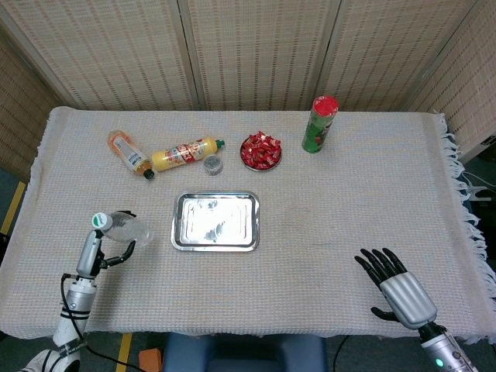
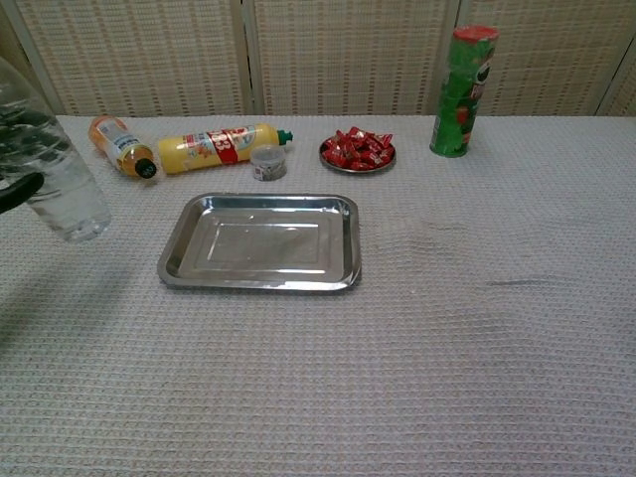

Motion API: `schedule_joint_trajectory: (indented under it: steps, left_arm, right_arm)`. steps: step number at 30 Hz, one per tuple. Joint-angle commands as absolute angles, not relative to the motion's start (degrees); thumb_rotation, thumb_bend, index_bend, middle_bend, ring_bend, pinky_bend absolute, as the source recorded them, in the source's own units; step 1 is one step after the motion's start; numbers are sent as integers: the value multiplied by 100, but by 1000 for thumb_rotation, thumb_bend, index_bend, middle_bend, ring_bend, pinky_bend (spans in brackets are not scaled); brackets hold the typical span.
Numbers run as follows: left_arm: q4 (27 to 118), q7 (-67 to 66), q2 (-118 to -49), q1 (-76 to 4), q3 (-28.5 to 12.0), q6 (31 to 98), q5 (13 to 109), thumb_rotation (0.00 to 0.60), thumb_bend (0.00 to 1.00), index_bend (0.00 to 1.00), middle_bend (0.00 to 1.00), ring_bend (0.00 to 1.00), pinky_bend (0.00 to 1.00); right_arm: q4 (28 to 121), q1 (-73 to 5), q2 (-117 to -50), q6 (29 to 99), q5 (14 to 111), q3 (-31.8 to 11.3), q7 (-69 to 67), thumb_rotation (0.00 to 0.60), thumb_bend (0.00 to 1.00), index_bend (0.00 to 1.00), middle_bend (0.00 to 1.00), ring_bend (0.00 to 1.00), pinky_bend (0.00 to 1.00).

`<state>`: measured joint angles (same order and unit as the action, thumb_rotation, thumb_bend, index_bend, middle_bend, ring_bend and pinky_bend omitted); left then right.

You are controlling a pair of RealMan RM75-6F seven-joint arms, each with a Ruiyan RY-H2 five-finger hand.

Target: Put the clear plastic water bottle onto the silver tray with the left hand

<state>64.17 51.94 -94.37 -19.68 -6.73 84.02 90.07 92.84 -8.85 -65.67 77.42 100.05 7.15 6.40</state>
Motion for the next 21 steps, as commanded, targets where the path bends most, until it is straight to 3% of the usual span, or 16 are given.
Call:
schedule_joint_trajectory:
  steps: [1, 6, 13, 17, 21]
  left_arm:
    - [6205, 4971, -9492, -2054, -791, 8232, 8741, 600, 497, 343, 347, 214, 382]
    - [6091, 5492, -9320, -2150, -1131, 7950, 8355, 600, 496, 340, 344, 212, 382]
    - [8532, 4589, -7899, -2035, -1459, 9075, 9080, 600, 496, 336, 336, 208, 381]
    - [9125, 4245, -7593, -1943, -1046, 8570, 8980, 600, 485, 325, 326, 201, 380]
    - [8451, 4552, -8046, -1984, -591, 7893, 8781, 600, 484, 312, 314, 191, 372]
  right_arm:
    - [9284, -879, -6548, 7774, 10027, 720, 608, 600, 14, 0, 0, 0, 0]
    - [9282, -862, -6544, 7821, 10053, 723, 594, 600, 15, 0, 0, 0, 0]
    - [9293, -826, -6500, 7931, 10072, 713, 510, 600, 15, 0, 0, 0, 0]
    - [9278, -818, -6503, 7961, 10123, 729, 487, 600, 15, 0, 0, 0, 0]
    - [9265, -828, -6529, 7890, 10133, 755, 547, 600, 14, 0, 0, 0, 0]
